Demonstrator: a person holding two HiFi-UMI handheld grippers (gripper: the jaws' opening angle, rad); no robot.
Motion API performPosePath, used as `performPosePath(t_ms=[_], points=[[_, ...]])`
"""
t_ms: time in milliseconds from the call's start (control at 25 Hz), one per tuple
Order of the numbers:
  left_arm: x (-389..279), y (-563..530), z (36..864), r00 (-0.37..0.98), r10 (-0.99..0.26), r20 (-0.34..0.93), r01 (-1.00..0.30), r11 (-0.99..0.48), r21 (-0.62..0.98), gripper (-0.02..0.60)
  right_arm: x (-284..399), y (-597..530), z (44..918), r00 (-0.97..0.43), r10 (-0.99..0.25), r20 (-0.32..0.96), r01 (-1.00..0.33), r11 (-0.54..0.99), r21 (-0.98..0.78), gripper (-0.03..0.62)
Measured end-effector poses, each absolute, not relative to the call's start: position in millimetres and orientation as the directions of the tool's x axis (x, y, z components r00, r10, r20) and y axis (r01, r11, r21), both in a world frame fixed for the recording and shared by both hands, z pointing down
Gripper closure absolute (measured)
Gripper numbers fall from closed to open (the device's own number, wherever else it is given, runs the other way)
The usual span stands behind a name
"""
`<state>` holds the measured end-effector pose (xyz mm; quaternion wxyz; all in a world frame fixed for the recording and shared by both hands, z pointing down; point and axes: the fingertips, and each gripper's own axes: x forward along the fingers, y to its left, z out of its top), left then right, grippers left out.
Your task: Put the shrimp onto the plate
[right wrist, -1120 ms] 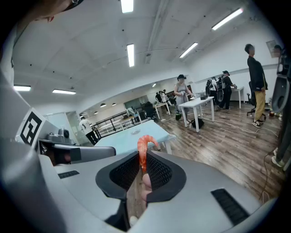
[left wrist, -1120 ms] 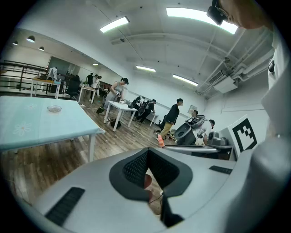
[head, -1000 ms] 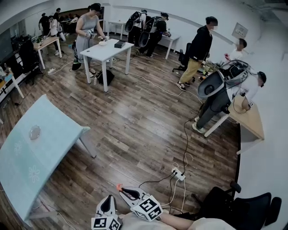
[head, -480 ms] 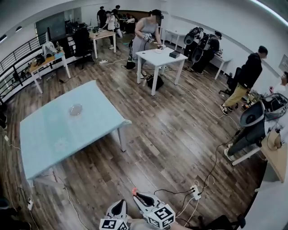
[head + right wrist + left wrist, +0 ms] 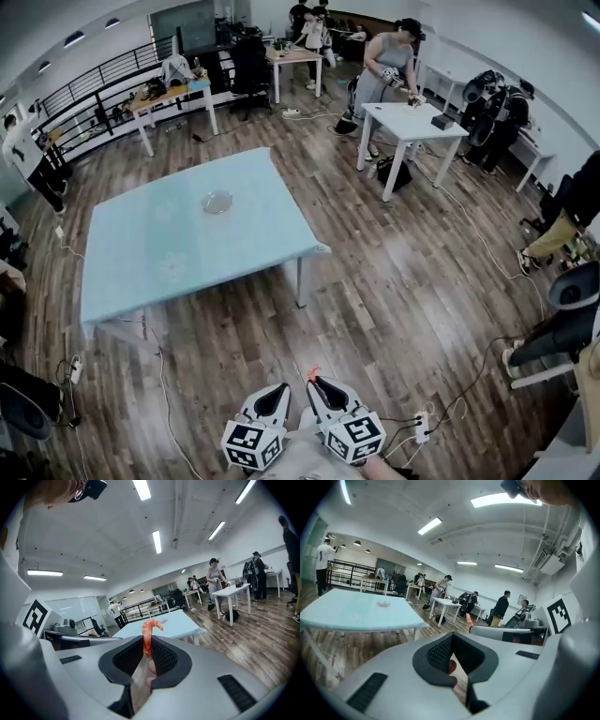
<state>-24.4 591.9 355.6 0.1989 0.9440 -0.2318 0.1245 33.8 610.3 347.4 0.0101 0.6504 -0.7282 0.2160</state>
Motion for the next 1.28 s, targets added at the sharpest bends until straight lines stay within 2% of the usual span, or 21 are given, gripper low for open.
performPosePath(t_ms=[520,800,1120,1280], points=[[-53.2,513.2,382.2,0.796,-0.488,0.357,-0.601,-0.707,0.374,0.574,-1.7,523.6,358.4,-0.296,-0.909,0.294,-0.936,0.215,-0.278,0.527],[-64.9,409.6,381.6,0.804,-0.495,0.329,-0.593,-0.698,0.401,0.574,-3.8,428.7,361.7,-0.255,-0.902,0.348,-0.952,0.171,-0.254,0.526],[-130.8,277.2,357.1,0.793,-0.557,0.246,-0.607,-0.686,0.401,0.574,-53.5,292.0,331.5,-0.265,-0.911,0.317,-0.957,0.208,-0.202,0.526],[-167.4,232.9,361.4,0.778,-0.572,0.26,-0.626,-0.668,0.404,0.574,-75.1,250.4,336.2,-0.258,-0.907,0.333,-0.959,0.197,-0.205,0.528]])
